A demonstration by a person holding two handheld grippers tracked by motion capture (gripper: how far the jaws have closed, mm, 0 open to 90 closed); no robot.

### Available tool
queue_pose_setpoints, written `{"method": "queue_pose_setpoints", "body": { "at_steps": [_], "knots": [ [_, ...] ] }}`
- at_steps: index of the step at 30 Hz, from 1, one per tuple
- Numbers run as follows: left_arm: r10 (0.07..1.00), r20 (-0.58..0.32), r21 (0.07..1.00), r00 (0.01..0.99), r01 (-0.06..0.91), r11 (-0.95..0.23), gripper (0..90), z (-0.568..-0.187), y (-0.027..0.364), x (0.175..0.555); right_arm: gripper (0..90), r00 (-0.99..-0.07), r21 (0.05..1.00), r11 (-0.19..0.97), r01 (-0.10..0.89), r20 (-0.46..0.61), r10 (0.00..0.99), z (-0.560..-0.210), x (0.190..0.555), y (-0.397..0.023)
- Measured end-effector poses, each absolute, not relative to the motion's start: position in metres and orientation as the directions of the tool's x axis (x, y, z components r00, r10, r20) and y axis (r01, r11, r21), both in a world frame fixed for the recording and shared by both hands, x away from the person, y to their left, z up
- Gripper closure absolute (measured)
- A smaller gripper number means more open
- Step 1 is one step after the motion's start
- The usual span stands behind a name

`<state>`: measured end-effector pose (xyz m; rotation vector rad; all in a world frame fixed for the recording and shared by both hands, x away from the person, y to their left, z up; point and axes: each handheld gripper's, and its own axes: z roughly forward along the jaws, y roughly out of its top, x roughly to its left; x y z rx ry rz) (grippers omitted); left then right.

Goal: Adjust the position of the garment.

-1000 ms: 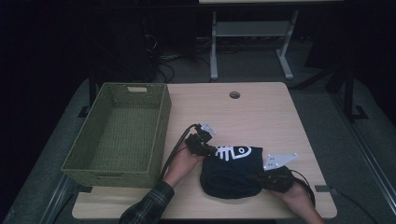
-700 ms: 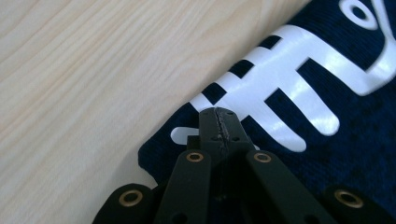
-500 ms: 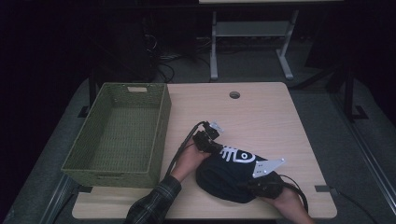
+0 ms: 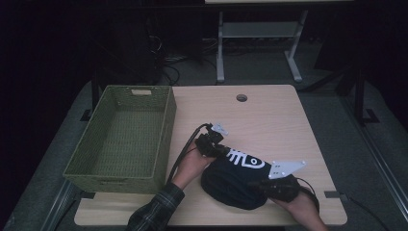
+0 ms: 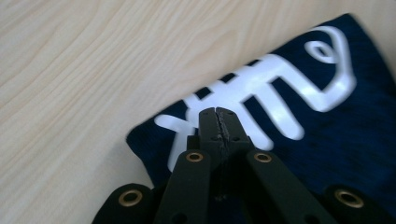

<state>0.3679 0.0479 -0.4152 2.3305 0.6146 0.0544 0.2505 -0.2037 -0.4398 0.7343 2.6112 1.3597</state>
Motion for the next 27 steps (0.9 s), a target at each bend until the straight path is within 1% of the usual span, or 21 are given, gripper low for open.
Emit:
{"method": "queue_pose_setpoints", "body": {
  "at_steps": [4, 7, 10, 16, 18, 19, 21, 24, 27],
  "knots": [
    [0.424, -0.143, 0.649, 0.894, 0.408, -0.642, 86.5, -0.411, 0.058, 0.348, 89.5, -0.846, 0.802, 0.458, 0.383, 0.104, 0.524, -0.436, 0.252, -0.218],
    [0.424, -0.133, 0.631, 0.896, 0.406, -0.661, 83.5, -0.416, 0.061, 0.34, 89.6, -0.828, 0.769, 0.487, 0.414, 0.096, 0.552, -0.446, 0.257, -0.22],
    [0.429, -0.136, 0.614, 0.893, 0.416, -0.671, 82.6, -0.424, 0.059, 0.34, 89.6, -0.823, 0.741, 0.51, 0.437, 0.101, 0.558, -0.456, 0.261, -0.217],
    [0.428, -0.091, 0.585, 0.899, 0.396, -0.708, 83.1, -0.432, 0.054, 0.34, 89.7, -0.824, 0.721, 0.526, 0.452, 0.111, 0.556, -0.463, 0.261, -0.211],
    [0.427, -0.095, 0.586, 0.899, 0.398, -0.706, 83.1, -0.432, 0.054, 0.341, 89.7, -0.828, 0.717, 0.536, 0.445, 0.101, 0.552, -0.463, 0.26, -0.209],
    [0.425, -0.111, 0.589, 0.898, 0.404, -0.7, 82.4, -0.431, 0.056, 0.342, 89.6, -0.827, 0.717, 0.536, 0.447, 0.101, 0.554, -0.462, 0.26, -0.208],
    [0.43, -0.145, 0.604, 0.891, 0.424, -0.675, 77.3, -0.428, 0.059, 0.341, 87.2, -0.827, 0.73, 0.527, 0.435, 0.092, 0.555, -0.46, 0.259, -0.21],
    [0.44, -0.144, 0.612, 0.886, 0.429, -0.664, 71.1, -0.42, 0.064, 0.341, 82.1, -0.82, 0.764, 0.49, 0.419, 0.087, 0.566, -0.453, 0.254, -0.219],
    [0.461, -0.142, 0.612, 0.876, 0.444, -0.654, 62.7, -0.414, 0.07, 0.342, 71.3, -0.797, 0.787, 0.46, 0.411, 0.065, 0.6, -0.448, 0.248, -0.228]
  ]
}}
